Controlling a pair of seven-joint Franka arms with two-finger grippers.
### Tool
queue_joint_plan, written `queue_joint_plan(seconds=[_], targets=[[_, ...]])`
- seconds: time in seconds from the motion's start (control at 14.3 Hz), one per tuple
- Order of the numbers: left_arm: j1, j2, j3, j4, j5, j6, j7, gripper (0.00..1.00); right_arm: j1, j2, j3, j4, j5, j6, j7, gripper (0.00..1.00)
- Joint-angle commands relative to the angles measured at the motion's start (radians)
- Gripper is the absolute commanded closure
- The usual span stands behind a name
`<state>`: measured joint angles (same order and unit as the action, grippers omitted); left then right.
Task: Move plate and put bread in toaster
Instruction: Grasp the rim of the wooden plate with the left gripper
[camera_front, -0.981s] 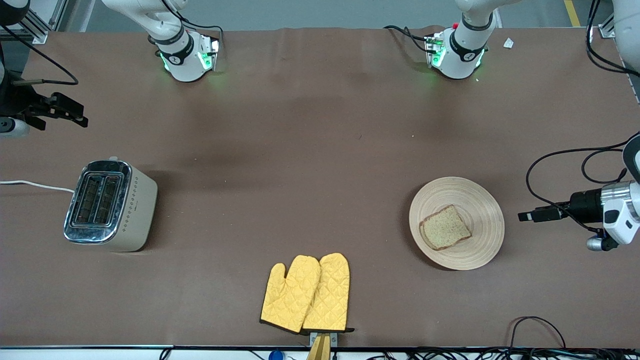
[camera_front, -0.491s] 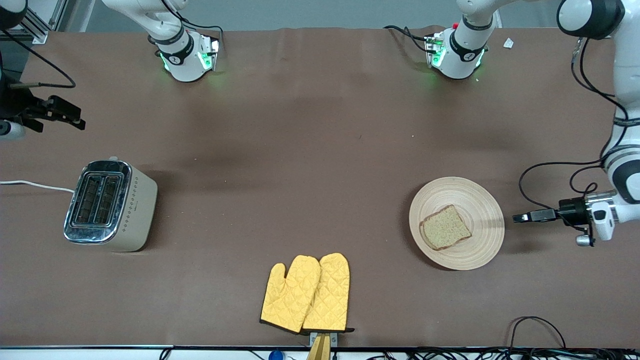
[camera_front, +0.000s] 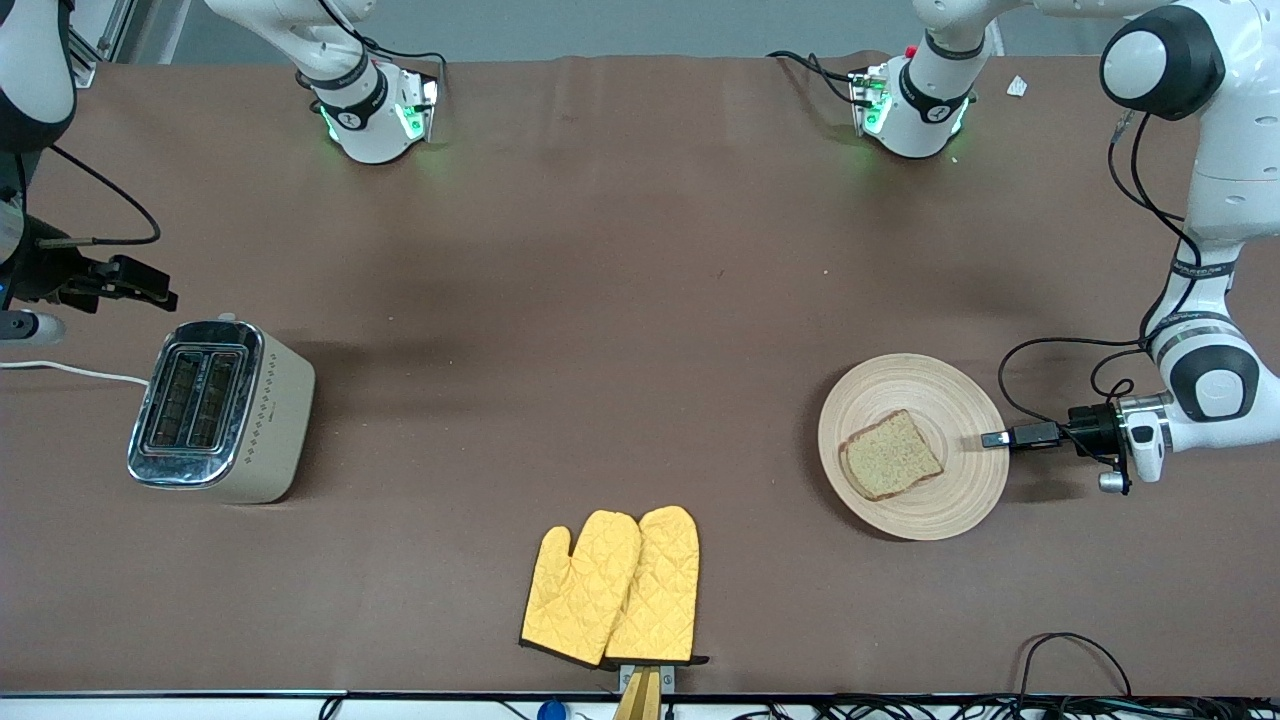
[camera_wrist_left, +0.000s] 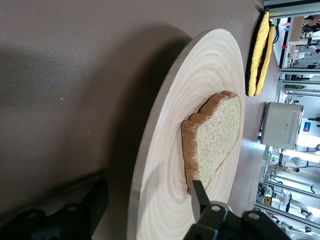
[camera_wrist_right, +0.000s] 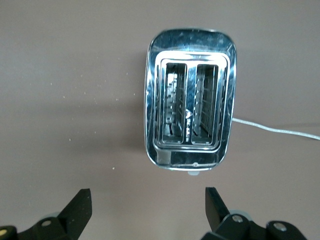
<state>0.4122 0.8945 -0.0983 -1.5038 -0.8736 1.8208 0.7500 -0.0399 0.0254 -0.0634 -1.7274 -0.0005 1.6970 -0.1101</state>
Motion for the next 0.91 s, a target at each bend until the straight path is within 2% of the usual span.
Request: queue_joint_plan(seconds=[0.0, 0.42, 0.84], targets=[[-0.007, 0.014, -0.001, 0.008, -0.007, 0.000, 0.046, 0.45, -0.006, -0.015, 0.011, 0.000, -0.001, 0.020, 0.009, 0.00], [-0.009, 0.014, -0.001, 0.014, 0.001, 0.000, 0.086, 0.78, 0.018, -0.018, 0.016, -0.003, 0.000, 0.015, 0.010, 0.00], [-0.009, 0.003, -0.007, 0.014, -0.001, -0.008, 0.118, 0.92, 0.052, -0.053, 0.016, 0.006, 0.011, -0.069, 0.024, 0.00]])
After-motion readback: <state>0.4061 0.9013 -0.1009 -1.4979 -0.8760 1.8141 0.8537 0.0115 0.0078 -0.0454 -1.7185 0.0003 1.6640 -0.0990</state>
